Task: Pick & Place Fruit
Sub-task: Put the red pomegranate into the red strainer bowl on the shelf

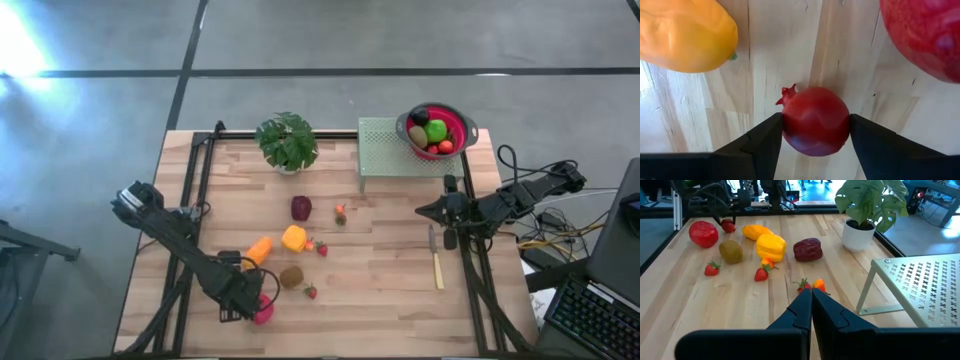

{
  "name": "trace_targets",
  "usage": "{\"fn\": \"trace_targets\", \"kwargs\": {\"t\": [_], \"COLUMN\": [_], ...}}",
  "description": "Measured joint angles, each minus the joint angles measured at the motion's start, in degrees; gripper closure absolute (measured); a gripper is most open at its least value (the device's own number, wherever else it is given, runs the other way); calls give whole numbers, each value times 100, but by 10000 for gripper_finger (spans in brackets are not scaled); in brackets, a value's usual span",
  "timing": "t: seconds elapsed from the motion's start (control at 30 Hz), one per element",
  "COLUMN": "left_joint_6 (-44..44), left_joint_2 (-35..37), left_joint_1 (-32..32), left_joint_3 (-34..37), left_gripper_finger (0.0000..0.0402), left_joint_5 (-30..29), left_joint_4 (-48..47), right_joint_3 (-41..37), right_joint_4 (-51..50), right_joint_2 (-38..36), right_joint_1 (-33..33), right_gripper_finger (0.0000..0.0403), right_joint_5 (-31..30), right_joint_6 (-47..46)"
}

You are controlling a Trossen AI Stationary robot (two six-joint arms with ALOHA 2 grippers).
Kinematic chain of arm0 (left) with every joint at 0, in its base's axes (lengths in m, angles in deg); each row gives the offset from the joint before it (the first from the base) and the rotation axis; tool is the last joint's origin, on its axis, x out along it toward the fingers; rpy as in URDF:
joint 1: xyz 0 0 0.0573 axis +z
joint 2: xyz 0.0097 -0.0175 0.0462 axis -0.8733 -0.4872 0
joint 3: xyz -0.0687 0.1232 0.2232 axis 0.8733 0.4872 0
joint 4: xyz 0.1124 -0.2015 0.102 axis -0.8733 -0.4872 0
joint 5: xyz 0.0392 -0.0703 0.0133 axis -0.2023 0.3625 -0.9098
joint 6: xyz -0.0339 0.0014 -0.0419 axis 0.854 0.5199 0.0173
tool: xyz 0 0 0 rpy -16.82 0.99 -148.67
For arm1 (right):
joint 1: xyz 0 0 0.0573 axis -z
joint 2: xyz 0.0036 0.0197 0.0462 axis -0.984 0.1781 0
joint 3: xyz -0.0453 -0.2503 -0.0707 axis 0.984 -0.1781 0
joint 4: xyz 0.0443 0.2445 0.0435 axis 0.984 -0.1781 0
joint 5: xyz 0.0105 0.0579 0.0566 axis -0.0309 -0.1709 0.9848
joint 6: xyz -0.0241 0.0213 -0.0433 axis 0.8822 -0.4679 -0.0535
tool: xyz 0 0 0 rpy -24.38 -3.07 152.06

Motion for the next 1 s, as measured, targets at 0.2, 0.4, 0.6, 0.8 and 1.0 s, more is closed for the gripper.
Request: {"fn": "trace_targets", "kwargs": {"t": [0.2,0.4,0.6,0.8,1.0], "left_joint_6": [-60,-204,-392,-461,-600], "left_joint_2": [-2,-4,-9,-13,-15], "left_joint_1": [-2,-2,-2,-4,-2], "left_joint_3": [34,38,42,45,47], "left_gripper_finger": [172,170,170,170,170], "left_joint_5": [-2,-4,-4,-4,39], "left_joint_4": [32,38,38,38,38], "right_joint_3": [0,0,0,0,0], "right_joint_4": [-2,0,-1,0,0], "right_joint_2": [0,0,0,0,0], "right_joint_1": [0,0,0,0,0], "right_gripper_finger": [394,394,394,394,394], "right_joint_5": [0,0,0,0,0], "right_joint_6": [0,0,0,0,0]}}
